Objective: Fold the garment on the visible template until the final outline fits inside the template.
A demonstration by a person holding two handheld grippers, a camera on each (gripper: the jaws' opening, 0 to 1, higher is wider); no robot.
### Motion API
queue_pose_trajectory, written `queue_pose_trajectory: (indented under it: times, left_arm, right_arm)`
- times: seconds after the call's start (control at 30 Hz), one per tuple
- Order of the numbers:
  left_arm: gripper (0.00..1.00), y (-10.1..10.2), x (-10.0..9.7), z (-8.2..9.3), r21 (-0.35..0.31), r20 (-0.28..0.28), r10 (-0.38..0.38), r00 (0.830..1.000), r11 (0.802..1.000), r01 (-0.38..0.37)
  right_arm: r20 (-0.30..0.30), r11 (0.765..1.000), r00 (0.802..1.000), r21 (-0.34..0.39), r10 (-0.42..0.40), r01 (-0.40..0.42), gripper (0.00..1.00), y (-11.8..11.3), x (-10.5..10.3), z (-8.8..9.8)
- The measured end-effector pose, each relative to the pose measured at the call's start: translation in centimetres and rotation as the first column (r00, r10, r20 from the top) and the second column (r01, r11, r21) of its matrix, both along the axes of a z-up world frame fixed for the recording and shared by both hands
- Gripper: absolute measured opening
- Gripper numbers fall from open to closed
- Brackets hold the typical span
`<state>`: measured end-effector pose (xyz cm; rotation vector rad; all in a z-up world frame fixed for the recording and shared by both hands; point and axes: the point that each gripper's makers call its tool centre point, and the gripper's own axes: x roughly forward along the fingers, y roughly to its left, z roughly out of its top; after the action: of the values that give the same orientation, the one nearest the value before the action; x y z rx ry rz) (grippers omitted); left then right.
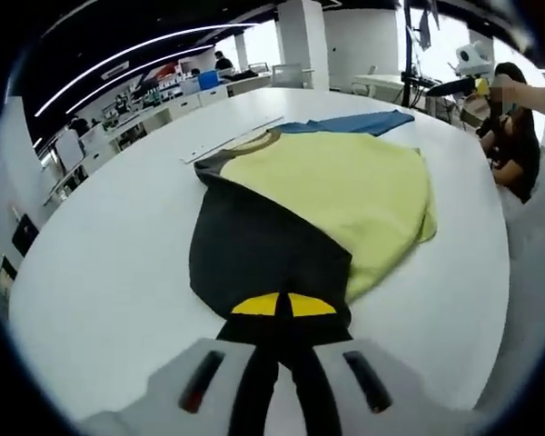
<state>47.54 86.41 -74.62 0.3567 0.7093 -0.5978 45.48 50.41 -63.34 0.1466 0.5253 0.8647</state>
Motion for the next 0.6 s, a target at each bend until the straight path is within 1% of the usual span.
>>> queue_pose_trajectory:
  times: [0.03, 0.07, 0.13, 0.27, 0.4, 0.53, 0.57, 0.6]
  left_arm:
    - [0.0, 0.07, 0.0, -0.11, 0.0, -0.007, 0.008, 1.0, 1.0, -0.008]
    - [0.0, 0.24, 0.07, -0.31, -0.008, -0.023, 0.035, 0.999, 0.999, -0.035]
    - [0.0, 0.21, 0.16, -0.46, -0.028, -0.04, 0.056, 0.998, 0.998, -0.058]
    - [0.0, -0.09, -0.06, -0.74, -0.01, -0.042, 0.046, 0.998, 0.999, -0.046]
    - [0.0, 0.02, -0.03, -0.68, -0.017, -0.044, 0.057, 0.997, 0.998, -0.058]
    - [0.0, 0.1, -0.14, -0.36, -0.024, -0.033, 0.048, 0.998, 0.999, -0.049]
    - [0.0, 0.15, -0.11, -0.22, -0.021, -0.016, 0.029, 0.999, 0.999, -0.03]
    - [0.0, 0.1, -0.18, -0.1, -0.029, -0.015, 0.029, 0.999, 0.999, -0.03]
  right_arm:
    - [-0.001, 1.0, 1.0, -0.003, -0.005, 0.005, 1.0, -0.13, 0.01, -0.07]
    - [-0.003, 1.0, 1.0, -0.003, -0.007, 0.007, 1.0, -0.19, 0.02, -0.13]
    - [-0.008, 1.0, 1.0, -0.002, -0.009, 0.009, 1.0, -0.29, 0.0, -0.23]
    - [-0.011, 1.0, 1.0, 0.002, -0.012, 0.012, 1.0, -0.21, 0.03, -0.31]
    - [-0.012, 1.0, 1.0, 0.007, -0.007, 0.007, 1.0, 0.15, 0.13, -0.26]
    - [-0.011, 1.0, 1.0, 0.008, -0.002, 0.002, 1.0, 0.42, 0.21, -0.25]
    - [-0.012, 1.0, 1.0, 0.006, -0.001, 0.001, 1.0, 0.45, 0.2, -0.31]
    - [-0.012, 1.0, 1.0, 0.006, 0.0, 0.0, 1.0, 0.45, 0.2, -0.36]
